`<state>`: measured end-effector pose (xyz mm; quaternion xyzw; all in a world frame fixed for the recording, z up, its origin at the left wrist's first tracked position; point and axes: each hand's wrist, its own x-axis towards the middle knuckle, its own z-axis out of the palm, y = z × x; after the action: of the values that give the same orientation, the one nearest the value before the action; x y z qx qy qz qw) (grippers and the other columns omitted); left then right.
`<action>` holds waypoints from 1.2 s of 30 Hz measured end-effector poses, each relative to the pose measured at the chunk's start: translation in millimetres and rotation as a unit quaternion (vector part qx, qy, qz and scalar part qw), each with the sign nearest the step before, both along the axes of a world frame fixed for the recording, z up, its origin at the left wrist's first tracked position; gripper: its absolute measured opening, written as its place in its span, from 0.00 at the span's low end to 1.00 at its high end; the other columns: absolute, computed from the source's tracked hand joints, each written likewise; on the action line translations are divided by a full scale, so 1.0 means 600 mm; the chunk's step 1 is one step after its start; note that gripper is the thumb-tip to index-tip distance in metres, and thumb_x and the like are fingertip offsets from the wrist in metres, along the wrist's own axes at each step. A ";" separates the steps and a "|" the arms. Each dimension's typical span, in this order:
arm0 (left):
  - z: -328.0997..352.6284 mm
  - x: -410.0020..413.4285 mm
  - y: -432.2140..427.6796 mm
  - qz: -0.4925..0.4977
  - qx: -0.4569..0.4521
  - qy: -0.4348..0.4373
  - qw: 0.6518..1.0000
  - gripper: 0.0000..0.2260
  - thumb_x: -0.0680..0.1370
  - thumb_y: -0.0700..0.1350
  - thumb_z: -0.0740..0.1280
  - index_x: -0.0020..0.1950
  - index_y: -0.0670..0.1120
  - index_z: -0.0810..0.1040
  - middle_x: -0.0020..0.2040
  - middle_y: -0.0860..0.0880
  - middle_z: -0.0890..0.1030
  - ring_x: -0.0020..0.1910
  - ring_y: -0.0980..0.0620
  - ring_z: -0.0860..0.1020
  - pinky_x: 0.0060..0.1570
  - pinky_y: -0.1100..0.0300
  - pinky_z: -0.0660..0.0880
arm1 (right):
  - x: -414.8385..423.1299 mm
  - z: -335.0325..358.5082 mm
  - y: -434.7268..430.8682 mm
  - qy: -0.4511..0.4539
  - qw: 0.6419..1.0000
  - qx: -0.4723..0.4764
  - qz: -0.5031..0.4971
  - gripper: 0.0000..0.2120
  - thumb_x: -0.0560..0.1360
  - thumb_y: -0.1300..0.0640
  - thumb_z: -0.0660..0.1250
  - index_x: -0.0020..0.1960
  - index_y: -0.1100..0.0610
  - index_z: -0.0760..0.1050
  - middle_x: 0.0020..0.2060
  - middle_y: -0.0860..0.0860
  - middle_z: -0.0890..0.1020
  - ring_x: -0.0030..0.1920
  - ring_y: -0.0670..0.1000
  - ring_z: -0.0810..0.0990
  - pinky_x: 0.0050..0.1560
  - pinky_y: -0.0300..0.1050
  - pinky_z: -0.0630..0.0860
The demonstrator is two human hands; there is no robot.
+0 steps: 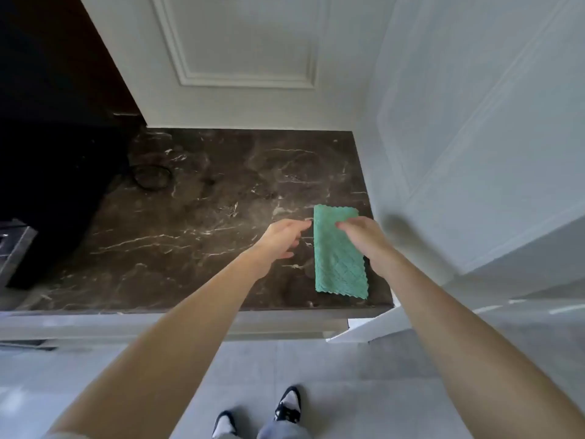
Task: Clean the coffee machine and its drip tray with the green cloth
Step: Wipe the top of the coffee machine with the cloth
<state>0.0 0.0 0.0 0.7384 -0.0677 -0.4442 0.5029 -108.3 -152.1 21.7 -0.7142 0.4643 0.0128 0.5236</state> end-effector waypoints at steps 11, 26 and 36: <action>-0.075 -0.002 -0.081 0.040 0.050 0.033 0.997 0.13 0.81 0.52 0.69 0.61 0.46 0.79 0.59 0.48 0.82 0.58 0.51 0.82 0.61 0.51 0.80 | 0.017 -0.101 -0.061 0.024 0.999 -0.043 -0.003 0.23 0.80 0.54 0.66 0.73 0.59 0.69 0.58 0.52 0.76 0.53 0.51 0.73 0.52 0.46 0.71; -0.069 -0.014 -0.020 0.082 0.011 -0.038 0.996 0.08 0.79 0.47 0.74 0.55 0.47 0.80 0.49 0.52 0.82 0.45 0.55 0.80 0.42 0.65 0.76 | 0.072 -0.080 0.016 -0.090 0.994 0.058 -0.024 0.17 0.76 0.60 0.72 0.65 0.54 0.78 0.60 0.49 0.78 0.54 0.47 0.77 0.45 0.38 0.70; 0.041 0.047 0.203 0.219 -0.031 -0.085 0.971 0.09 0.85 0.40 0.60 0.54 0.42 0.80 0.55 0.41 0.84 0.56 0.41 0.84 0.61 0.45 0.81 | 0.139 0.024 0.217 -0.214 0.973 0.009 0.084 0.12 0.80 0.57 0.69 0.62 0.49 0.77 0.58 0.46 0.78 0.56 0.46 0.77 0.50 0.37 0.73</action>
<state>28.0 122.1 24.7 0.7545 0.0396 -0.2561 0.6030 -25.0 -21.9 36.0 -0.7320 0.2798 -0.0926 0.6143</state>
